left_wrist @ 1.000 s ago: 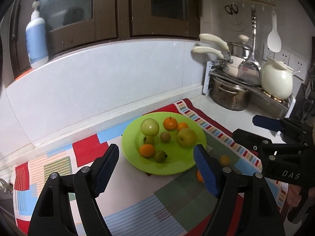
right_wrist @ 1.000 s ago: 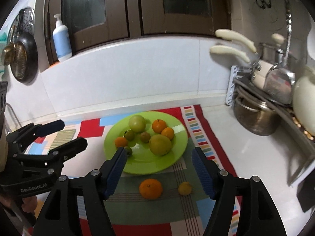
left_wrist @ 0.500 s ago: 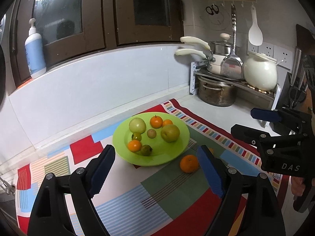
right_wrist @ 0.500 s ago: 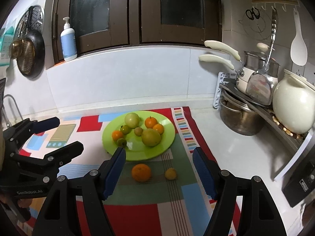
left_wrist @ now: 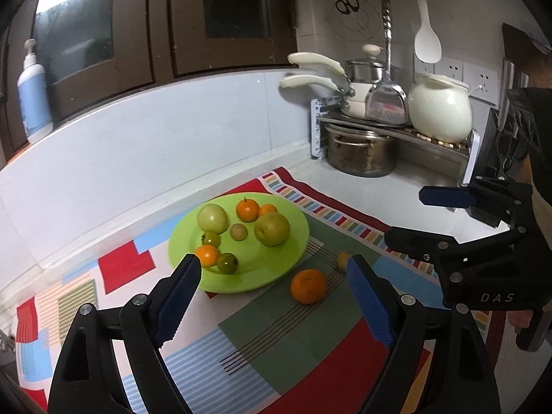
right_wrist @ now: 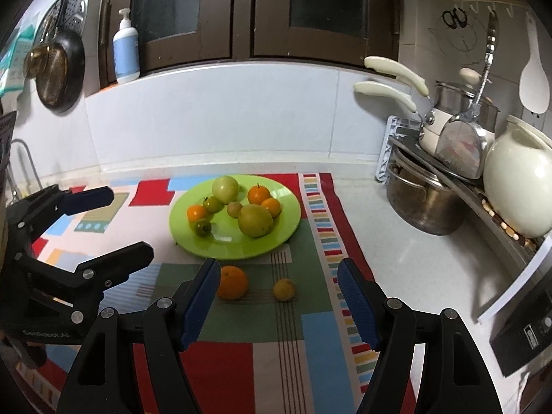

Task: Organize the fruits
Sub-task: 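Move both tools toward the last orange and small yellow fruit, then grasp the large orange with the left tool while the right tool grasps the small yellow fruit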

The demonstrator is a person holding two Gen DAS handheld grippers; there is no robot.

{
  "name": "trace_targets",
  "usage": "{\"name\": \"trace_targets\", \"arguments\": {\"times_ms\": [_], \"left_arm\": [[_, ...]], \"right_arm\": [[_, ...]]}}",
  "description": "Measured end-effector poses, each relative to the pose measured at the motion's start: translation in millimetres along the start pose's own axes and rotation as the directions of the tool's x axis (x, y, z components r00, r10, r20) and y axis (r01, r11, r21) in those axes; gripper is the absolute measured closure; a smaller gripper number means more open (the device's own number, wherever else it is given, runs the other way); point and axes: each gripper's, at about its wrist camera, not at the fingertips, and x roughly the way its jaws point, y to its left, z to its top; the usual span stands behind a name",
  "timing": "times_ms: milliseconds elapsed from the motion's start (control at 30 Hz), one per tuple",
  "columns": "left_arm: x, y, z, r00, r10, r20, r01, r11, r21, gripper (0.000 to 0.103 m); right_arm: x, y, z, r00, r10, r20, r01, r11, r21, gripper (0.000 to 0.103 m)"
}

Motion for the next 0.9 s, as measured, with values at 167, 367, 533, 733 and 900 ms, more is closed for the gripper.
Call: {"name": "trace_targets", "arguments": {"times_ms": [167,367,533,733,900], "left_arm": [[15.7,-6.3,-5.1,1.0,-0.018,-0.02,0.018,0.999,0.029,0.016],[34.9,-10.7,-14.2,0.997,-0.041,-0.058,0.045,0.997,0.061,0.017],[54.0,-11.6,-22.0,0.993,-0.061,-0.1,0.068,0.995,0.069,0.017],[79.1,-11.1,-29.7,0.984,-0.097,-0.151,0.108,0.992,0.068,0.02],[97.4,-10.2,-33.2,0.97,-0.147,-0.195,0.154,0.988,0.026,0.029]], "right_arm": [[12.4,-3.3,-4.8,1.0,0.015,-0.026,-0.016,0.999,-0.039,0.032],[29.5,-5.9,-11.4,0.998,0.022,-0.064,-0.027,0.996,-0.079,0.032],[48.8,-7.2,-19.1,0.994,0.034,-0.105,-0.045,0.993,-0.105,0.032],[73.0,-9.3,-29.3,0.987,0.053,-0.154,-0.07,0.991,-0.113,0.032],[90.1,-14.6,-36.0,0.979,0.074,-0.188,-0.091,0.992,-0.086,0.033]]}}
